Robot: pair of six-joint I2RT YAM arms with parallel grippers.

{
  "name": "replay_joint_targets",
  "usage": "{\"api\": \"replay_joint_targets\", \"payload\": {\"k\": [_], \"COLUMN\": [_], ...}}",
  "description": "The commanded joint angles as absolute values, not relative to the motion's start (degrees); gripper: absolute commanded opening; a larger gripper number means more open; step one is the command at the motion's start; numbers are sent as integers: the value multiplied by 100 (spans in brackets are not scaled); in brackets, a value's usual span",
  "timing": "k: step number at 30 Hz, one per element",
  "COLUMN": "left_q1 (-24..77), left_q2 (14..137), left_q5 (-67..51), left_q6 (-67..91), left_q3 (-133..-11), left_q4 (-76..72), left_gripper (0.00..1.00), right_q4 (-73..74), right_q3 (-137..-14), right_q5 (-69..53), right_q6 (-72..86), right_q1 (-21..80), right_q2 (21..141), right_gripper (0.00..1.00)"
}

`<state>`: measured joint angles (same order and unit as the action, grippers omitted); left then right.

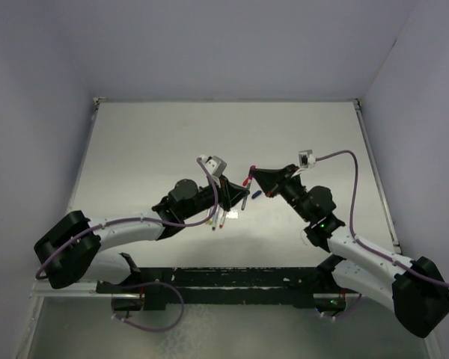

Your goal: Insert the pens into the pen caps

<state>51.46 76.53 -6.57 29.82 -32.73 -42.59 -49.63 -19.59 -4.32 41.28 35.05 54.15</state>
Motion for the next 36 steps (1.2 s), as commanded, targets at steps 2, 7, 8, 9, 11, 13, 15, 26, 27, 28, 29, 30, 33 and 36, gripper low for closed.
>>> {"api": "replay_joint_targets", "payload": {"k": [2, 7, 8, 9, 11, 13, 15, 26, 27, 28, 29, 30, 33, 36], "left_q1": [5098, 5031, 5007, 4976, 4915, 4832, 4749, 4437, 4432, 4423, 4425, 4429, 4430, 4430], "left_q2": [7345, 7333, 7345, 7355, 7366, 7364, 7329, 7196, 7194, 7194, 7197, 7190, 7166, 7092], "left_q5": [-272, -240, -272, -299, -358, -424, -462, -624, -624, -624, -628, -637, -624, -525], "left_q6": [2648, 2745, 2791, 2841, 2932, 2988, 3020, 3097, 3108, 3118, 3127, 3129, 3184, 3224], "left_q3": [-3892, -3823, -3812, -3806, -3797, -3789, -3796, -3850, -3842, -3822, -3804, -3773, -3615, -3368], "left_q4": [-5129, -5428, -5498, -5555, -5672, -5796, -5877, -5926, -5920, -5916, -5903, -5868, -5672, -5249], "left_gripper": [0, 0, 0, 0, 0, 0, 0, 0, 0, 0, 0, 0, 0, 0], "right_q4": [-4236, -4060, -4006, -3950, -3845, -3783, -3722, -3603, -3628, -3649, -3656, -3660, -3522, -3153], "right_q3": [-1921, -1889, -1899, -1913, -1939, -1943, -1950, -2067, -2078, -2101, -2115, -2146, -2449, -2888], "right_q5": [-888, -769, -732, -703, -674, -628, -562, -245, -220, -175, -99, -15, 307, 505], "right_q6": [3998, 3937, 3903, 3876, 3815, 3776, 3756, 3649, 3659, 3659, 3666, 3654, 3443, 3204], "right_q1": [3683, 3826, 3864, 3896, 3958, 4027, 4100, 4508, 4532, 4545, 4544, 4544, 4550, 4549], "right_q2": [5525, 5538, 5537, 5544, 5582, 5621, 5662, 6097, 6126, 6146, 6145, 6125, 6034, 5893], "right_gripper": [0, 0, 0, 0, 0, 0, 0, 0, 0, 0, 0, 0, 0, 16]}}
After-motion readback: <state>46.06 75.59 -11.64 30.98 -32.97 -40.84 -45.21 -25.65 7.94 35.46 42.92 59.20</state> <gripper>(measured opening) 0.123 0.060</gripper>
